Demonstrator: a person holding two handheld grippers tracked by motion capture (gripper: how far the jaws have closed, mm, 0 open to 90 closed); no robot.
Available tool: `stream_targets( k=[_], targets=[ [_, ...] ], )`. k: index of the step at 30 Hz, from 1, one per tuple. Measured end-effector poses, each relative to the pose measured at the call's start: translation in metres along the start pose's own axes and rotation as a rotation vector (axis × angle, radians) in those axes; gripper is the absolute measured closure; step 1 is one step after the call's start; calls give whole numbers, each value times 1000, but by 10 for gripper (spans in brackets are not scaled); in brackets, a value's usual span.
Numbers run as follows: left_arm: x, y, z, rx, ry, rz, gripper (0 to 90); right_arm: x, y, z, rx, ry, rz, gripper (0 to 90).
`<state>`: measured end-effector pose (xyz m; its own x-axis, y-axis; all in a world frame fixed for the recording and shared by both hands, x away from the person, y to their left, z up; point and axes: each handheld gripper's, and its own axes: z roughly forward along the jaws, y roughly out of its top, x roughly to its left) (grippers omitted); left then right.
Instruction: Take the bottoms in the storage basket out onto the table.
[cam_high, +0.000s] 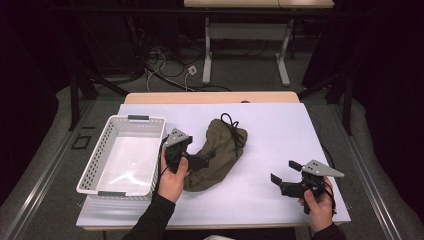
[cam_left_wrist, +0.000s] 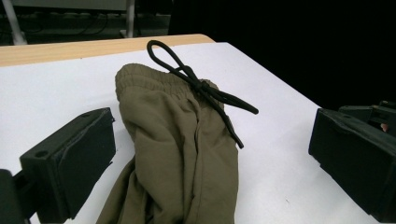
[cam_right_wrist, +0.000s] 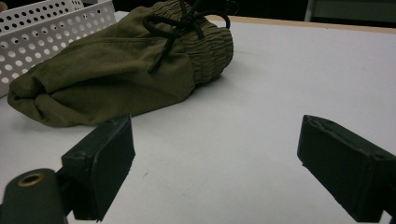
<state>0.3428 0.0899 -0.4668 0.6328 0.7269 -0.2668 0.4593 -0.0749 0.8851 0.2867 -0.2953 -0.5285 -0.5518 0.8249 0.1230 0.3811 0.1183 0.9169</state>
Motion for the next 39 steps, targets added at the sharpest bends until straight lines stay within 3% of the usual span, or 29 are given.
stream_targets(
  k=[26,39],
  targets=[
    [12,-7,-48,-32,32,19,17,0,0,-2,2,-5,-2,108],
    [26,-23,-78,-60,90,14,17,1,0,-3,0,-3,-4,109]
  ],
)
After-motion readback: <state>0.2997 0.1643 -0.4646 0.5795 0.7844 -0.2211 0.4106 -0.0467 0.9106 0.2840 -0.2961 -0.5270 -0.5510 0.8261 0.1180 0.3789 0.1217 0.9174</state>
